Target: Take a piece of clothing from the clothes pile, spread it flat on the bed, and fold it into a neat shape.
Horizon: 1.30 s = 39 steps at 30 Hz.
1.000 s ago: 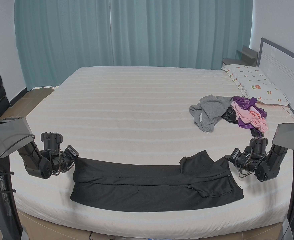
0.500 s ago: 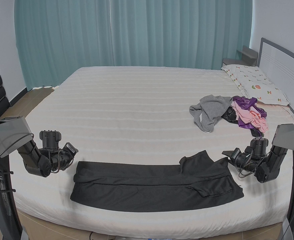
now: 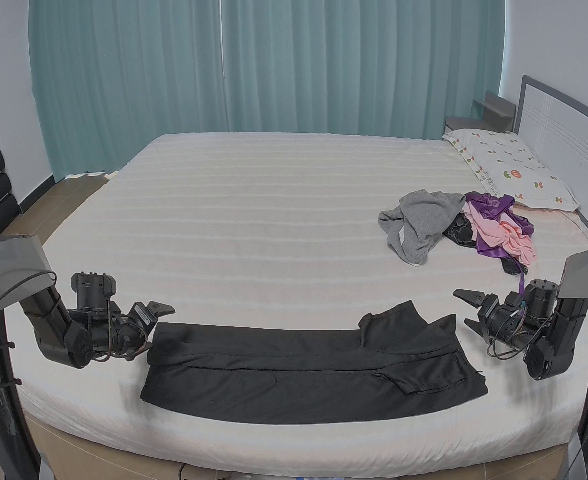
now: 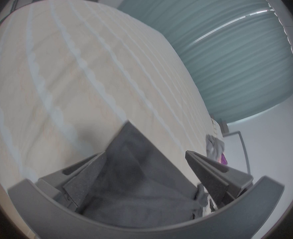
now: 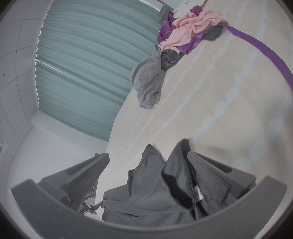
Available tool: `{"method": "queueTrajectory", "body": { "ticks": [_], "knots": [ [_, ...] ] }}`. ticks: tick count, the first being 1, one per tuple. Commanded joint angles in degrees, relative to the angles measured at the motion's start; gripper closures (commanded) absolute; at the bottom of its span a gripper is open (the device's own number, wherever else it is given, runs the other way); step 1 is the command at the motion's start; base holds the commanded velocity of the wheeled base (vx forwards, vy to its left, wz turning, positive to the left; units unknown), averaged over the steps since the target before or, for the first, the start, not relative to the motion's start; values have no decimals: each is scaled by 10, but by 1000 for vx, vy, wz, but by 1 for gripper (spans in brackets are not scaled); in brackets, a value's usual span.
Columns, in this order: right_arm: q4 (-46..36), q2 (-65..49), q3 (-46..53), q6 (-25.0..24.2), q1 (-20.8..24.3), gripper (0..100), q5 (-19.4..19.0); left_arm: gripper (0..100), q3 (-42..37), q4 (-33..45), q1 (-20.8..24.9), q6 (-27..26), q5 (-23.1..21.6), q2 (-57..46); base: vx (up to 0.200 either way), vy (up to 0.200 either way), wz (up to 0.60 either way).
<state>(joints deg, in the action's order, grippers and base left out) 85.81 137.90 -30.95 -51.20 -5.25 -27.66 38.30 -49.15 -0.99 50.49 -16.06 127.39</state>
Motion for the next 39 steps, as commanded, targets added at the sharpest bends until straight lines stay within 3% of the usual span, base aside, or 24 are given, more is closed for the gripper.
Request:
{"method": "queueTrajectory", "body": {
  "ticks": [1, 4, 8, 13, 23, 24, 39],
  "knots": [
    [24, 15, 27, -13, -11, 0, -23, 0, -66, 9, 3, -41, -43, -64, 0, 0, 0],
    [24, 15, 27, -13, -9, 0, -23, 0, -80, 11, 3, -80, -42, -59, 0, 0, 0],
    [25, 18, 28, -11, -6, 0, -16, 0, -80, 8, 3, -93, -31, -45, 0, 0, 0],
    [31, 23, 28, -11, -5, 0, -15, 0, -66, 5, 2, -126, 20, -17, 0, 0, 0],
    [29, 23, 26, -10, -5, 0, -15, 0, -70, 5, 4, -126, 18, -16, 0, 0, 0],
    [29, 23, 26, -10, -5, 0, -15, 100, -71, 5, 4, -126, 18, -18, 0, 0, 0],
    [26, 22, 27, -10, -2, 0, -14, 100, -57, -2, -1, -124, 28, -50, 0, 0, 0]
  ]
}}
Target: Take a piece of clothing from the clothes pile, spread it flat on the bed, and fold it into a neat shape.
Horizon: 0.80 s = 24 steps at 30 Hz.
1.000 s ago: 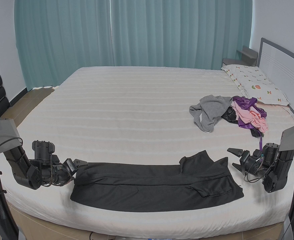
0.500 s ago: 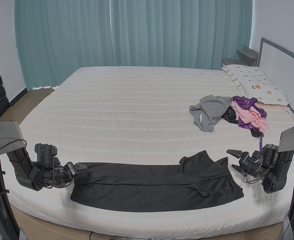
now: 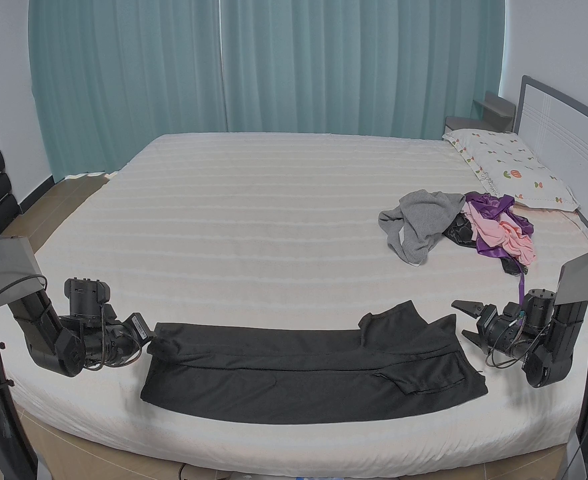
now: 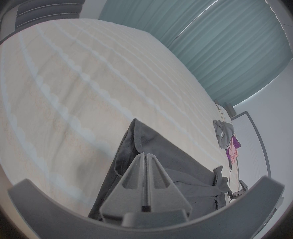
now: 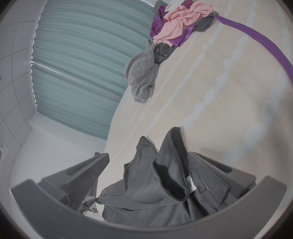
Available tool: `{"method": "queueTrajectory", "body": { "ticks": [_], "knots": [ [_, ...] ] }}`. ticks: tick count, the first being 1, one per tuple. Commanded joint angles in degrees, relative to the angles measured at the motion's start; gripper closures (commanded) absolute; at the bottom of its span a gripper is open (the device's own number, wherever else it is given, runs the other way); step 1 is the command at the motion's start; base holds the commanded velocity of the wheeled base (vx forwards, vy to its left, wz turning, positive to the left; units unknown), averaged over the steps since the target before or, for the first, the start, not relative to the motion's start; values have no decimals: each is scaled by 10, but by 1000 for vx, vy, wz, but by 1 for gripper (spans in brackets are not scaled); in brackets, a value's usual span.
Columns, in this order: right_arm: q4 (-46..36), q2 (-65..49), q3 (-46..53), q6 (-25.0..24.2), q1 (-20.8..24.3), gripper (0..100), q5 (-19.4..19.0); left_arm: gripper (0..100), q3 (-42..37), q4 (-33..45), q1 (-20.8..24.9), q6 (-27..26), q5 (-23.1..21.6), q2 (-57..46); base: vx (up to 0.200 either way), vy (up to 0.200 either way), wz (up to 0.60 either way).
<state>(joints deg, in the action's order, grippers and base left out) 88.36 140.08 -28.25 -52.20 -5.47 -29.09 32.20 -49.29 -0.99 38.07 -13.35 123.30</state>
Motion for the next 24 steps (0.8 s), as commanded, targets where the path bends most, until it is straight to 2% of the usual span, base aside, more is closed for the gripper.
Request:
{"method": "queueTrajectory", "body": {
  "ticks": [1, 11, 24],
  "knots": [
    [1, 0, 0, 0, 0, 0, 0, 100, 9, -3, -3, 0, 2, -10, 0, 0, 0],
    [2, 0, 0, 0, 0, 0, -1, 100, 44, -13, -16, 2, 0, -13, 0, 0, 0],
    [1, 0, -1, 0, 0, 0, -1, 100, 2, -40, -22, 2, -1, 39, 0, 0, 0]
  ]
}}
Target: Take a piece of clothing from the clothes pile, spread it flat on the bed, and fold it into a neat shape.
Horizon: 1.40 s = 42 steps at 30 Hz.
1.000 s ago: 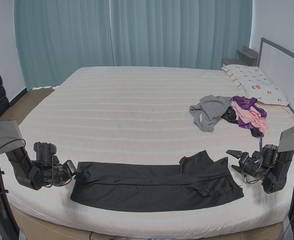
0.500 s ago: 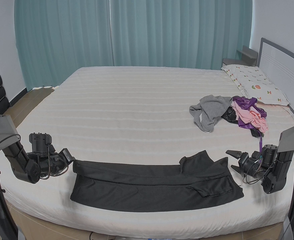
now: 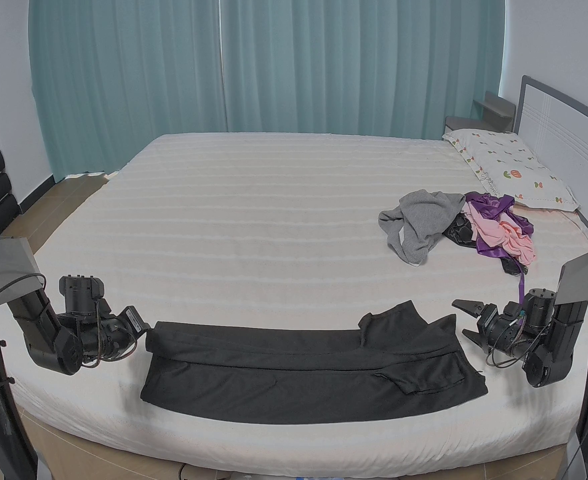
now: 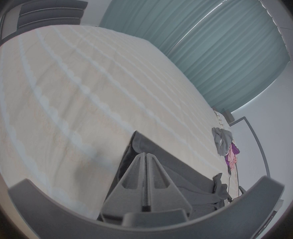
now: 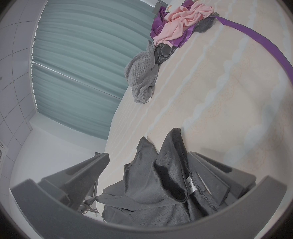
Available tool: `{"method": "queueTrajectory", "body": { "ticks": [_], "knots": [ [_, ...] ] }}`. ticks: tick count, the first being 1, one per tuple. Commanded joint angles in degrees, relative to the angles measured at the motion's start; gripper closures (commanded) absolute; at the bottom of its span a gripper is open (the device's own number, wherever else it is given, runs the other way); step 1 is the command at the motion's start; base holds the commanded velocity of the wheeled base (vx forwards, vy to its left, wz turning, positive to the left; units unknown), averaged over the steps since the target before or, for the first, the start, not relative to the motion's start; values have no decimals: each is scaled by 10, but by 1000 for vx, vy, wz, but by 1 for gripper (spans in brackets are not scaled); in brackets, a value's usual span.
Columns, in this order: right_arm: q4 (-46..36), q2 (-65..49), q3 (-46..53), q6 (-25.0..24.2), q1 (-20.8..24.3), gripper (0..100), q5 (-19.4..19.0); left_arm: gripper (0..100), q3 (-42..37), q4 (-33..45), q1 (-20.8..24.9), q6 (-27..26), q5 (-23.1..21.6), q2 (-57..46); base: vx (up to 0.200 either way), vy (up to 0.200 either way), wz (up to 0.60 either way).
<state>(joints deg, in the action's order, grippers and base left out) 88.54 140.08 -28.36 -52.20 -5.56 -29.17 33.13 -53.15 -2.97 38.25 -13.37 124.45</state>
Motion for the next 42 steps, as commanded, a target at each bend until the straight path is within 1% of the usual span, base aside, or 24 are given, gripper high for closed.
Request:
{"method": "queueTrajectory", "body": {
  "ticks": [1, 8, 9, 10, 12, 13, 14, 15, 19, 21, 22, 23, 24, 26, 28, 29, 30, 32, 35, 37, 42],
  "knots": [
    [0, 0, 1, 0, 1, 0, 0, 100, -9, -1, -2, 2, -2, 30, 0, 0, 0],
    [0, 0, 0, 0, 1, 0, 0, 100, -16, -1, -2, 9, -6, 30, 0, 0, 0],
    [0, 1, 0, 0, 1, 0, 1, 0, -18, -1, -2, 20, -9, 28, 0, 0, 0],
    [0, 1, 1, 0, 1, 0, 0, 0, -18, -1, -3, 33, -13, 27, 0, 0, 0],
    [-2, -1, -2, 0, -1, 0, 0, 0, -22, -3, -4, 96, -41, 19, 0, 0, 0],
    [-2, -1, -3, 0, -1, 0, 0, 0, -24, -5, -5, 110, -48, 16, 0, 0, 0],
    [-2, -1, -3, 0, -1, 0, 0, 0, -24, -5, -5, 110, -48, 16, 0, 0, 0],
    [-6, -3, -5, 0, -2, 0, 0, 0, -38, -17, -3, 128, -53, 8, 0, 0, 0],
    [-13, -42, 6, 1, -4, 0, 1, 0, -61, -67, 1, 122, -51, 11, 0, 0, 0],
    [-38, -71, -4, 5, -5, 0, 1, 0, -70, -91, 1, 121, -51, 17, 0, 0, 0],
    [-64, -83, -14, 14, -2, 0, 0, 0, -72, -98, 2, 121, -50, 19, 0, 0, 0],
    [-91, -94, -25, 27, 2, 0, 1, 0, -72, -99, 3, 121, -48, 20, 0, 0, 0],
    [-95, -96, -26, 30, 3, 0, 0, 0, -72, -99, 3, 121, -48, 20, 0, 0, 0],
    [-195, -123, -56, 90, 20, 0, 1, 0, -72, -100, 6, 121, -46, 22, 0, 0, 0],
    [-246, -129, -81, 117, 24, 0, -2, 0, -72, -99, 6, 121, -46, 22, 0, 0, 0],
    [-246, -129, -81, 117, 24, 0, -2, 0, -72, -99, 6, 121, -46, 22, 0, 0, 0],
    [-305, -129, -112, 144, 27, 0, -2, 0, -72, -98, 6, 120, -46, 22, 0, 0, 0],
    [-363, -133, -130, 185, 28, 0, -5, 0, -73, -97, 7, 120, -46, 21, 0, 0, 0],
    [-394, -137, -136, 224, 36, 0, -6, 0, -74, -99, 7, 120, -46, 21, 0, 0, 0],
    [-397, -137, -141, 228, 38, 0, -5, 0, -77, -100, 7, 118, -46, 21, 0, 0, 0],
    [-400, -143, -157, 228, 41, 0, -5, 0, -89, -102, 12, 83, -46, 28, 0, 0, 0]
  ]
}}
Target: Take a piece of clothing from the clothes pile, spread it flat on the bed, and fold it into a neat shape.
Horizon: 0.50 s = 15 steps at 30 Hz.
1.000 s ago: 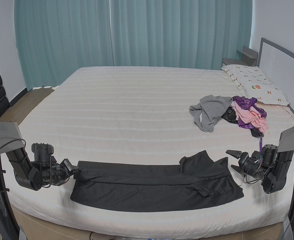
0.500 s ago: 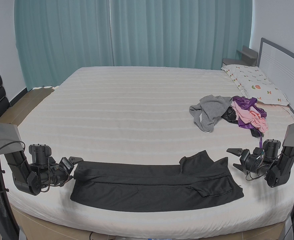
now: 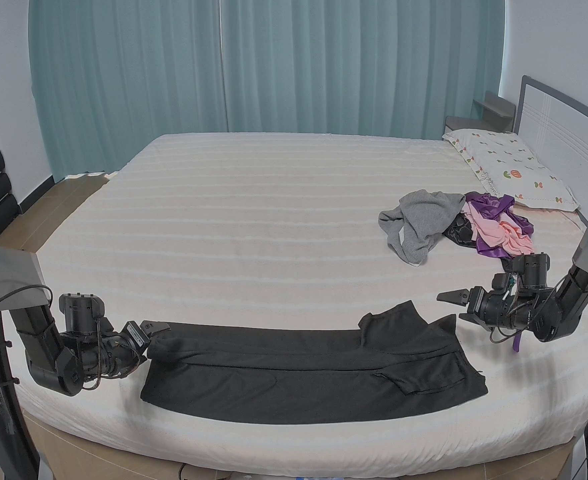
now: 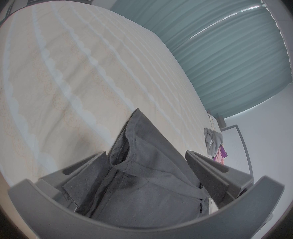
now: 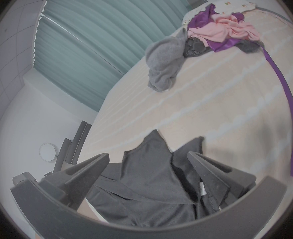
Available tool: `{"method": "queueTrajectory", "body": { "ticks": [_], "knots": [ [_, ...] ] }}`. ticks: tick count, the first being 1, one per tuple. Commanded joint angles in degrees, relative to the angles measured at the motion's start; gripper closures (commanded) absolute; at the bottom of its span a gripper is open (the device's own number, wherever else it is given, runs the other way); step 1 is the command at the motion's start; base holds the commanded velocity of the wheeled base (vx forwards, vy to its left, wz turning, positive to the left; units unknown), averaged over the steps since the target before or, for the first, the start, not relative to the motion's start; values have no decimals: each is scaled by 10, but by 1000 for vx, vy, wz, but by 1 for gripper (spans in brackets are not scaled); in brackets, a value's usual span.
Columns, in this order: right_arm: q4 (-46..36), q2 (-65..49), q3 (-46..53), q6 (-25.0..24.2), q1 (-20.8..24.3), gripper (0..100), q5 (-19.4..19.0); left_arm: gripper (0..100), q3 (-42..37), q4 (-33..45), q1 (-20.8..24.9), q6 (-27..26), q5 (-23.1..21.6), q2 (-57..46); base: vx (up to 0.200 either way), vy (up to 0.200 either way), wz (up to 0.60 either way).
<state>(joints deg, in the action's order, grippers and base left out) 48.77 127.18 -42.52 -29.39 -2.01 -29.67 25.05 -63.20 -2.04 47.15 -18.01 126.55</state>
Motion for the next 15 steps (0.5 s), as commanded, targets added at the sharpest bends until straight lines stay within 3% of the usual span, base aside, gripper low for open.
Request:
{"method": "queueTrajectory", "body": {
  "ticks": [1, 15],
  "knots": [
    [-8, -15, -18, 0, 11, 0, 1, 0, -8, -5, 3, -7, -1, 8, 0, 0, 0],
    [-85, 22, -38, 50, 28, 0, 2, 0, -5, -7, 0, -2, -4, 6, 0, 0, 0]
  ]
}}
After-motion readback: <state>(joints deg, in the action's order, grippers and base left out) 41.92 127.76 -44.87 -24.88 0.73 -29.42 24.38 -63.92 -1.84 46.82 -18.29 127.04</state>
